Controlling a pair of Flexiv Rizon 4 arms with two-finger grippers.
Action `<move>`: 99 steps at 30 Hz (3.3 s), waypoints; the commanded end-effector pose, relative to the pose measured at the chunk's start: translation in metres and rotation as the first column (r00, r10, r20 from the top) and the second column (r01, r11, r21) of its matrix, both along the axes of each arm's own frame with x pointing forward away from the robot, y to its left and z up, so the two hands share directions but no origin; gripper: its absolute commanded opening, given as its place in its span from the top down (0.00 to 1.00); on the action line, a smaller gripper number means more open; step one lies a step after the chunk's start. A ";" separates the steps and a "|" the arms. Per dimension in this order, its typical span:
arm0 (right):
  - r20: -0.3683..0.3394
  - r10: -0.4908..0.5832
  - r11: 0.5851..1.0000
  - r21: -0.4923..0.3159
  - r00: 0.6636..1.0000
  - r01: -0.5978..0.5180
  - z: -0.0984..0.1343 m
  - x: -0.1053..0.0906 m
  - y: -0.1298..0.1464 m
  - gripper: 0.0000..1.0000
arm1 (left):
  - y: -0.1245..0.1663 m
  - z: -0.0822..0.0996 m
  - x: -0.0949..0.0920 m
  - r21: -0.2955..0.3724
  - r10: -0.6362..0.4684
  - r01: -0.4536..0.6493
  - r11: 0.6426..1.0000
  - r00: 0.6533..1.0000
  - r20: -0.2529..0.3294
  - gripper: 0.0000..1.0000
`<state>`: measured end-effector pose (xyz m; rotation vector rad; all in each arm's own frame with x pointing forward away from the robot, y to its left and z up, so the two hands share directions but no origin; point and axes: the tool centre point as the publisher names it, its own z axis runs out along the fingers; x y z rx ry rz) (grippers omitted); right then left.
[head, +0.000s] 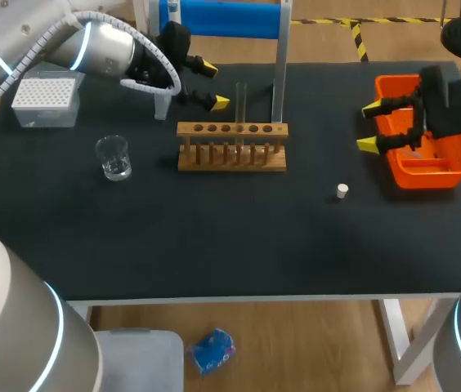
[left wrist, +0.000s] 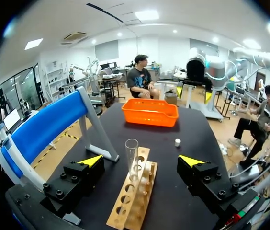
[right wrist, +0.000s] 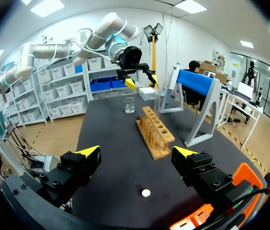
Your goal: Invert the test tube, pick up the pipette, mount the tip to pipette, aspirate from beaker and dispense into the tube, eject the tip, return the pipette, and cap with the stopper.
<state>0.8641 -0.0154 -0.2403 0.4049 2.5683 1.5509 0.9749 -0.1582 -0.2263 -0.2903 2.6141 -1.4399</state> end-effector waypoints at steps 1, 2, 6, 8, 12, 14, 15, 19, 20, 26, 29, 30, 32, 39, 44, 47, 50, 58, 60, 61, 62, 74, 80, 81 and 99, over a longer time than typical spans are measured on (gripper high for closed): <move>0.003 -0.005 1.000 0.000 1.000 0.005 0.002 -0.006 -0.002 0.00 | 0.002 0.000 0.005 -0.044 -0.223 0.219 0.975 0.966 -0.131 0.00; 0.003 -0.005 1.000 0.000 1.000 0.005 0.002 -0.006 -0.002 0.00 | 0.002 0.000 0.005 -0.044 -0.223 0.219 0.975 0.966 -0.131 0.00; 0.003 -0.005 1.000 0.000 1.000 0.005 0.002 -0.006 -0.002 0.00 | 0.002 0.000 0.005 -0.044 -0.223 0.219 0.975 0.966 -0.131 0.00; 0.003 -0.005 1.000 0.000 1.000 0.005 0.002 -0.006 -0.002 0.00 | 0.002 0.000 0.005 -0.044 -0.223 0.219 0.975 0.966 -0.131 0.00; 0.003 -0.005 1.000 0.000 1.000 0.005 0.002 -0.006 -0.002 0.00 | 0.002 0.000 0.005 -0.044 -0.223 0.219 0.975 0.966 -0.131 0.00; 0.003 -0.005 1.000 0.000 1.000 0.005 0.002 -0.006 -0.002 0.00 | 0.002 0.000 0.005 -0.044 -0.223 0.219 0.975 0.966 -0.131 0.00; 0.003 -0.005 1.000 0.000 1.000 0.005 0.002 -0.006 -0.002 0.00 | 0.002 0.000 0.005 -0.044 -0.223 0.219 0.975 0.966 -0.131 0.00; -0.011 -0.010 1.000 -0.020 1.000 0.010 -0.002 -0.010 -0.003 0.00 | 0.002 0.000 0.005 -0.044 -0.223 0.219 0.975 0.966 -0.131 0.00; -0.017 -0.017 0.999 -0.027 1.000 0.017 -0.004 -0.012 -0.004 0.00 | 0.002 0.000 0.005 -0.044 -0.223 0.219 0.975 0.966 -0.131 0.00; -0.032 -0.091 0.991 -0.103 0.995 0.087 -0.027 -0.032 -0.015 0.00 | 0.002 0.000 0.005 -0.044 -0.223 0.219 0.975 0.966 -0.131 0.00; -0.036 -0.119 0.987 -0.111 0.992 0.114 -0.043 -0.038 -0.021 0.00 | 0.002 0.000 0.005 -0.044 -0.223 0.219 0.975 0.966 -0.131 0.00; -0.037 -0.123 0.986 -0.115 0.992 0.118 -0.048 -0.041 -0.022 0.00 | 0.002 0.000 0.005 -0.044 -0.223 0.219 0.975 0.966 -0.131 0.00; -0.019 -0.139 0.982 -0.135 0.990 0.136 -0.058 -0.043 -0.025 0.00 | 0.002 0.000 0.005 -0.044 -0.223 0.219 0.975 0.966 -0.131 0.00; -0.019 -0.139 0.982 -0.135 0.990 0.136 -0.058 -0.043 -0.025 0.00 | 0.002 0.000 0.005 -0.044 -0.223 0.219 0.975 0.966 -0.131 0.00; -0.019 -0.139 0.982 -0.135 0.990 0.136 -0.058 -0.043 -0.025 0.00 | 0.002 0.000 0.005 -0.044 -0.223 0.219 0.975 0.966 -0.131 0.00; -0.019 -0.139 0.982 -0.135 0.990 0.136 -0.058 -0.043 -0.025 0.00 | 0.002 0.000 0.005 -0.044 -0.223 0.219 0.975 0.966 -0.131 0.00; -0.038 -0.147 0.977 -0.160 0.988 0.139 -0.074 -0.041 -0.026 0.00 | 0.002 0.000 0.005 -0.044 -0.223 0.219 0.975 0.966 -0.131 0.00; -0.053 -0.196 0.965 -0.191 0.979 0.183 -0.106 -0.038 -0.030 0.00 | 0.002 0.000 0.005 -0.044 -0.223 0.219 0.975 0.966 -0.131 0.00; -0.052 -0.208 0.960 -0.199 0.977 0.195 -0.113 -0.036 -0.030 0.00 | 0.002 0.000 0.005 -0.044 -0.223 0.219 0.975 0.966 -0.131 0.00; -0.055 -0.213 0.959 -0.202 0.975 0.198 -0.116 -0.035 -0.030 0.04 | 0.002 0.000 0.005 -0.044 -0.223 0.219 0.975 0.966 -0.131 0.00; -0.057 -0.217 0.958 -0.204 0.974 0.202 -0.119 -0.034 -0.029 0.15 | 0.002 0.000 0.005 -0.044 -0.223 0.219 0.975 0.966 -0.131 0.00; -0.089 -0.249 0.945 -0.239 0.964 0.222 -0.152 -0.019 -0.022 0.41 | 0.002 0.000 0.005 -0.044 -0.223 0.219 0.975 0.966 -0.131 0.00; -0.107 -0.257 0.942 -0.248 0.960 0.225 -0.162 -0.010 -0.017 0.45 | 0.002 0.000 0.005 -0.044 -0.223 0.219 0.975 0.966 -0.131 0.00; -0.109 -0.257 0.942 -0.249 0.960 0.224 -0.163 -0.009 -0.015 0.43 | 0.002 0.000 0.005 -0.044 -0.223 0.219 0.975 0.966 -0.131 0.00; -0.138 -0.258 0.938 -0.274 0.956 0.213 -0.178 0.013 -0.004 0.50 | 0.002 0.000 0.005 -0.044 -0.223 0.219 0.975 0.966 -0.131 0.00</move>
